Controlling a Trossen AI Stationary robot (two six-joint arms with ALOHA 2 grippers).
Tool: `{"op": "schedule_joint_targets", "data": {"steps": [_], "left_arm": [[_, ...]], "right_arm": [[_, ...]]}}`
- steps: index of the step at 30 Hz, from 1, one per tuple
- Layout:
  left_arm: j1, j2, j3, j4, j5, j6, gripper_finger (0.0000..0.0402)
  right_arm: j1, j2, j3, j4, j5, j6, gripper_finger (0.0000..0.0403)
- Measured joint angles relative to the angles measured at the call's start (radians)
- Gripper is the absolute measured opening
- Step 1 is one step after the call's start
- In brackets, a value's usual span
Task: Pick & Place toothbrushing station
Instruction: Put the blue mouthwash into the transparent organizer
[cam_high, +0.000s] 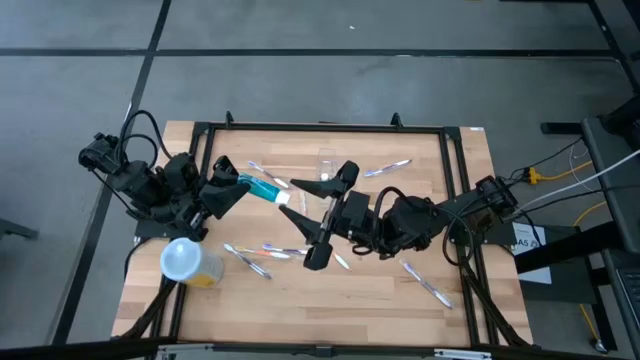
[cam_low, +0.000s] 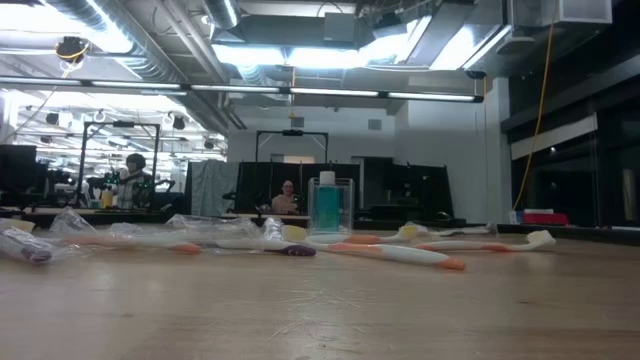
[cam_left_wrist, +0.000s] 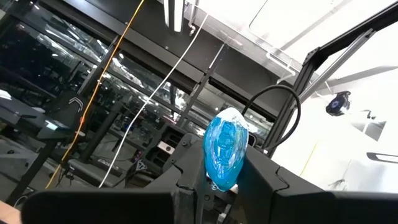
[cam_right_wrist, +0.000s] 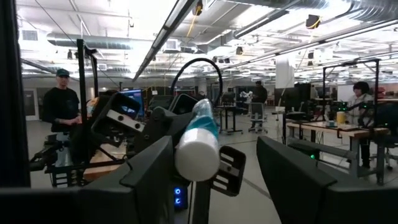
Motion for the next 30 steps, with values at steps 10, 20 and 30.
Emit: {"op": "schedule_joint_targets", "data": {"steps": [10,20,30], "left_arm": [[0.000,-0.001,0.000,0.000,0.000,0.008,0.0066],[0.000,-0.002,0.000,0.000,-0.005,0.009,0.0066],[0.011,-0.005,0.000,0.000,-0.016,0.017,0.0074]], "right_arm": [[-0.023,0.000,0.000,-0.021,-0.053,0.075,0.0221],[-0.029,0.000,0.000,-0.023,-0.076,0.079,0.0152],[-0.030,0.000,0.000,-0.025,-0.086,0.124,0.0093]]}}
